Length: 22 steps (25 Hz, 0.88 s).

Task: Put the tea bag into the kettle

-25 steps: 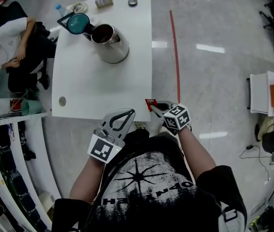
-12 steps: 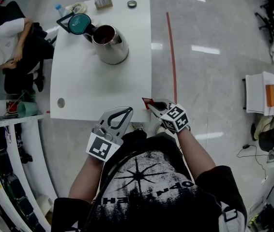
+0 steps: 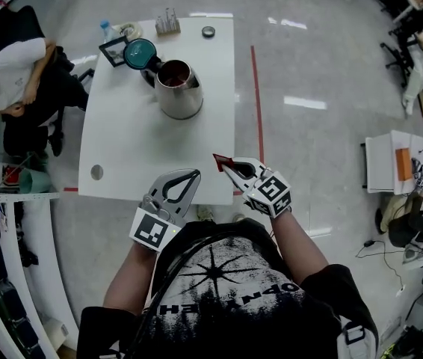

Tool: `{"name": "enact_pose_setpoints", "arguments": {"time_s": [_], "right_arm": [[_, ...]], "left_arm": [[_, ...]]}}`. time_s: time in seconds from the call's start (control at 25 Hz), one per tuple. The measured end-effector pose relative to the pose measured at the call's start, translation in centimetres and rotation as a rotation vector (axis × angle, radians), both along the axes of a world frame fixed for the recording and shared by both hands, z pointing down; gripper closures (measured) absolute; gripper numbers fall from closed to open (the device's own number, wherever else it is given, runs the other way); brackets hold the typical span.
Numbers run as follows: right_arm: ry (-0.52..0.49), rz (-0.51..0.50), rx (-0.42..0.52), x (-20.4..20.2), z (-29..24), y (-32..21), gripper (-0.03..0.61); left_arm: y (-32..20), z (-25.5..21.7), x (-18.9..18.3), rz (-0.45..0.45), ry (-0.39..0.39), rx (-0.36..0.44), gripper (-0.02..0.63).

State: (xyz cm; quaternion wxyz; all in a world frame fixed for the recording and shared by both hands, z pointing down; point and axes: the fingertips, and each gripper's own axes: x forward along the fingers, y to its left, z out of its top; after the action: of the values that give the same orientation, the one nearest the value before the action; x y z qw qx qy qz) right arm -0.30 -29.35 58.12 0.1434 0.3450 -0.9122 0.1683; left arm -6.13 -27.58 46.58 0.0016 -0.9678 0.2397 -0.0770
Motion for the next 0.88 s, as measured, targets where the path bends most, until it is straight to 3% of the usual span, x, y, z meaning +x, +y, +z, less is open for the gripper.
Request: {"name": "enact_pose_setpoints", "arguments": {"time_s": [0.12, 0.36, 0.88], "right_arm": [[0.003, 0.002, 0.081, -0.8, -3.3, -1.0, 0.563], [-0.005, 0.016, 0.224, -2.1, -8.9, -2.4, 0.563], [0.079, -0.006, 0.311, -2.5, -12.0, -5.6, 0.563]], "left_arm": [[-0.8, -0.9, -1.3, -0.024, 0.060, -0.024, 0.606], [-2.2, -2.3, -3.1, -0.046, 0.101, 0.003, 0.606], [-4.1, -2.5, -4.2, -0.060, 0.146, 0.009, 0.606]]}}
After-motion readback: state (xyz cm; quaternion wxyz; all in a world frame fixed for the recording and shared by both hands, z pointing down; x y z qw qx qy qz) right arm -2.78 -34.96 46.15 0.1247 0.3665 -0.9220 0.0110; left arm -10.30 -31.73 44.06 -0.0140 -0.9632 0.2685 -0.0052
